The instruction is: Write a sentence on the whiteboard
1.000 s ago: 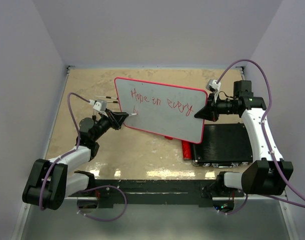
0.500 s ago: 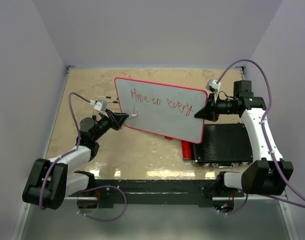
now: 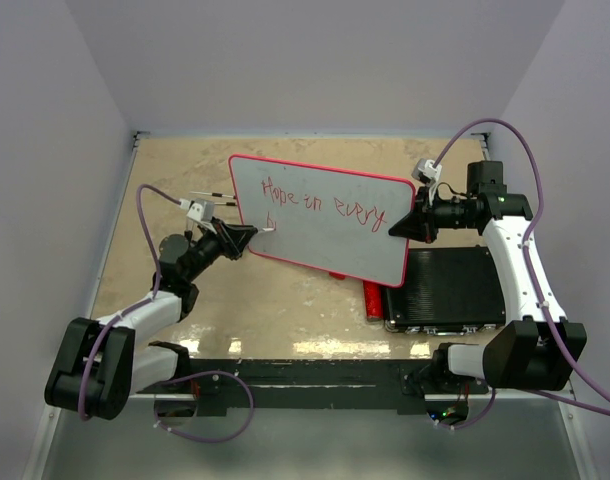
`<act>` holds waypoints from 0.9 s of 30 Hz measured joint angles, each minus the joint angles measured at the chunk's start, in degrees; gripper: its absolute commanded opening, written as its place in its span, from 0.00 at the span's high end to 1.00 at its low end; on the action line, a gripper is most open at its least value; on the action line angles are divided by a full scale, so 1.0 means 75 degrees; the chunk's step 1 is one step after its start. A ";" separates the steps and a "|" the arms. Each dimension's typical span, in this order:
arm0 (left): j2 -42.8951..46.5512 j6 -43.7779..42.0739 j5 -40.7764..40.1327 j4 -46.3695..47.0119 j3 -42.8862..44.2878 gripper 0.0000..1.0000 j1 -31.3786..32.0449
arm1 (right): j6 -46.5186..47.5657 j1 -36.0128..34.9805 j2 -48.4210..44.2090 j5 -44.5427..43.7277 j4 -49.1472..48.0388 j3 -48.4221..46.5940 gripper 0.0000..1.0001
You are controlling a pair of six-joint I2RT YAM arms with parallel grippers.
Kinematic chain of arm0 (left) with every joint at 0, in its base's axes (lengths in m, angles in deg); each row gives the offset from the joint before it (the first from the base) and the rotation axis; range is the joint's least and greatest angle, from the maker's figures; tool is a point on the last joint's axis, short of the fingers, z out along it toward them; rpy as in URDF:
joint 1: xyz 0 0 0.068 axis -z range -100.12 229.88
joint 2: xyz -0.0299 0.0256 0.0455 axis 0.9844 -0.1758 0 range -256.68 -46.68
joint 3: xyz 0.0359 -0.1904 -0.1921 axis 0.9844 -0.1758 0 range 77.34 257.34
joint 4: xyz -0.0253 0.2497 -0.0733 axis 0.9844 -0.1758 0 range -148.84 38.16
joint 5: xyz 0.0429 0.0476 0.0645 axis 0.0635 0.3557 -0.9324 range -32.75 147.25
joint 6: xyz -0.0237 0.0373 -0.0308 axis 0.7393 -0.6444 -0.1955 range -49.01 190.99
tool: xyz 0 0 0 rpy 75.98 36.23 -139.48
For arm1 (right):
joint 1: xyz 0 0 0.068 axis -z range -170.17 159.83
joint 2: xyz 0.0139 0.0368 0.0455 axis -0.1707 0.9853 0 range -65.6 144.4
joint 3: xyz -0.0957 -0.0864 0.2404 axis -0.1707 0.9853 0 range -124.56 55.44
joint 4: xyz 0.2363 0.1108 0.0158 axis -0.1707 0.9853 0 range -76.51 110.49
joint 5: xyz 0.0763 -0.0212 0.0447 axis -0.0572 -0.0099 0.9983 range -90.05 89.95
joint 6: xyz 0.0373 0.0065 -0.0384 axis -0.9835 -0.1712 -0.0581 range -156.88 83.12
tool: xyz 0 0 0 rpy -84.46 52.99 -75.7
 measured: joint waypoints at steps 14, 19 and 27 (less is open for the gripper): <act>0.0105 0.0017 0.0198 -0.0006 0.0271 1.00 0.0003 | 0.0000 0.0000 -0.0003 0.0000 -0.0009 0.0006 1.00; 0.0067 0.0076 0.0294 0.0029 0.0271 1.00 0.0012 | 0.0000 0.0000 -0.0003 0.0000 -0.0015 0.0009 1.00; 0.0111 0.0064 0.0303 -0.0017 0.0271 1.00 0.0017 | 0.0000 0.0000 -0.0003 -0.0003 -0.0020 0.0009 1.00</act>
